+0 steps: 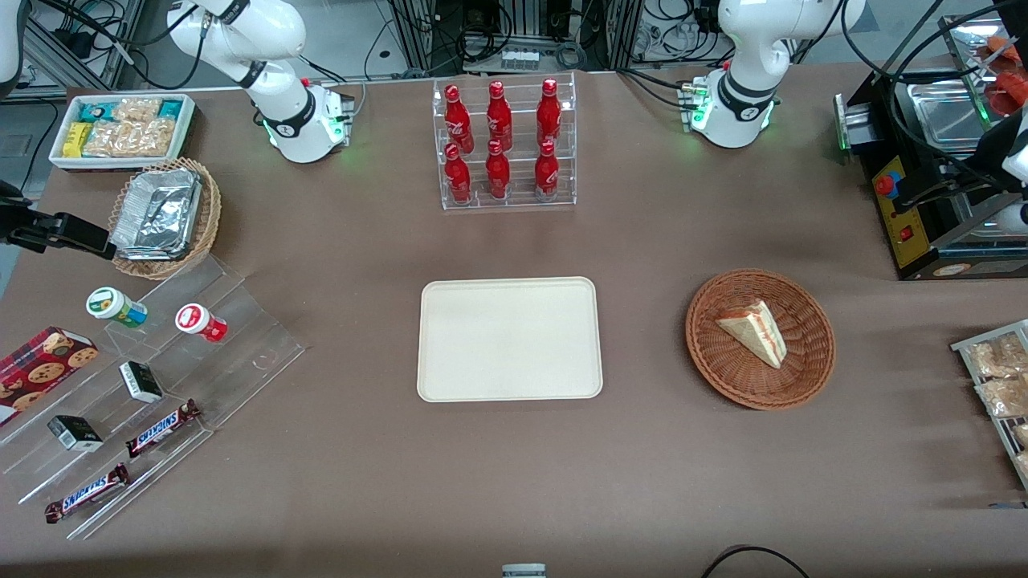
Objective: Place sandwich from basket to tray
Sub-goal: 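Move the left gripper over the sandwich in the wicker basket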
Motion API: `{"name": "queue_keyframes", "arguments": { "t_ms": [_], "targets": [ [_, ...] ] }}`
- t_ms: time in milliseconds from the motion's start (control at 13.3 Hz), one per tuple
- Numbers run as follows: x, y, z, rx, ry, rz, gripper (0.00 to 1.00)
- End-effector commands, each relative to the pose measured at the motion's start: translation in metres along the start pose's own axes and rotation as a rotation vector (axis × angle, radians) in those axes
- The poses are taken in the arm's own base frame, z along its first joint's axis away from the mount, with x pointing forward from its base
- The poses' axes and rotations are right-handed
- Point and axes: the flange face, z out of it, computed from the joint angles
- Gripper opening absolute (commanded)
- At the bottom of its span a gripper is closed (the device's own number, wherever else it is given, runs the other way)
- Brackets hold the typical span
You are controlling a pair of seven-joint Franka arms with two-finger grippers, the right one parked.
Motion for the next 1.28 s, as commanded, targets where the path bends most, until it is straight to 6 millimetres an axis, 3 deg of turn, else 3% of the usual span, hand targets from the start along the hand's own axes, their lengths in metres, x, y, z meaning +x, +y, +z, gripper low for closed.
{"name": "queue_keyframes", "arguments": {
  "t_ms": [0, 226, 376, 677, 1054, 1204],
  "targets": [
    [-0.001, 0.001, -0.005, -0.013, -0.018, 0.020, 1.00],
    [0.011, 0.006, 0.012, 0.004, -0.038, 0.014, 1.00],
    [0.026, 0.008, 0.040, 0.013, -0.079, -0.006, 1.00],
    [0.043, 0.020, 0.129, 0.013, -0.025, -0.196, 1.00],
    [0.041, 0.078, 0.215, -0.016, 0.075, -0.424, 1.00],
    [0.034, 0.086, 0.246, -0.038, 0.109, -0.510, 1.00]
  ]
}}
